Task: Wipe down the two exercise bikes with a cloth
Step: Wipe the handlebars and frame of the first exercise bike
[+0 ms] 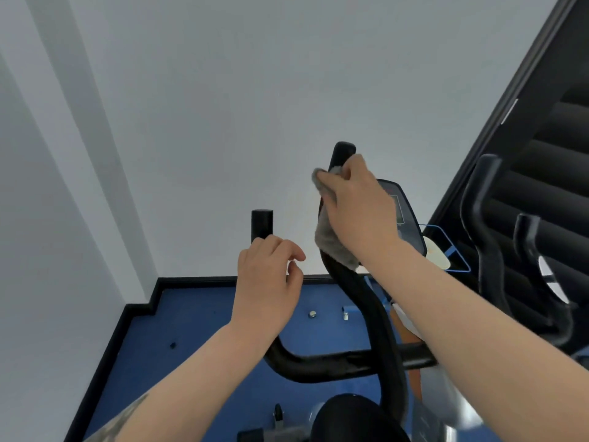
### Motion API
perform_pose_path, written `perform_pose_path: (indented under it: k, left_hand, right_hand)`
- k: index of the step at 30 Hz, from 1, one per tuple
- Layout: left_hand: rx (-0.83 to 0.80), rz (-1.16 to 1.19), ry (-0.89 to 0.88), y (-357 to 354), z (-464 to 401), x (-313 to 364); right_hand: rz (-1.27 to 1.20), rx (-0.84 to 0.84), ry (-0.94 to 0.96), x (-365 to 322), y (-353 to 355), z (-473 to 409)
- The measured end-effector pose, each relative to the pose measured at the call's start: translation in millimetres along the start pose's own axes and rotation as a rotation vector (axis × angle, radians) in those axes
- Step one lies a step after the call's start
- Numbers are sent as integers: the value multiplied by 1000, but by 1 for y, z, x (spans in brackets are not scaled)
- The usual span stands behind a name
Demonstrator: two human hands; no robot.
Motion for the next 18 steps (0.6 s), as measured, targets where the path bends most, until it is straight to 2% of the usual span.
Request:
perform_pose_path:
  k: [2, 4, 5, 8, 10, 13, 16, 18]
  left_hand:
    - [-1, -8, -2, 0, -1, 0]
    - [-1, -6, -6, 0, -1, 1]
    - [-2, -6, -11, 0, -1, 1]
    - [-3, -3, -20, 0, 1, 2]
    - [1, -9, -29, -1, 2, 3]
    - [2, -6, -21, -1, 2, 2]
    - [-7, -5, -10, -1, 1, 0]
    - [-5, -3, -21, -2, 2, 0]
  right_hand:
    - [27, -127, 9, -9, -21, 13]
    - [-74, -153, -58, -6, -30, 28]
    - [-162, -93, -103, -1, -23, 30]
    - [-293, 235, -136, 16, 19, 23]
    - [-316, 309, -174, 29, 32, 9]
    - [-324, 183, -241, 38, 14, -9]
    - [-385, 49, -369, 53, -20, 17]
    - [-478, 56, -395, 54, -31, 34]
Point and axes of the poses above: each hand's wrist, its own z-axis away from the middle knuckle, its own y-axis out of the back of the hand, x = y × z, the point moved 10 cm from there along -z, towards the middle knuckle, and after that the axes turned 13 degrees about y, right-handed, at the moved point
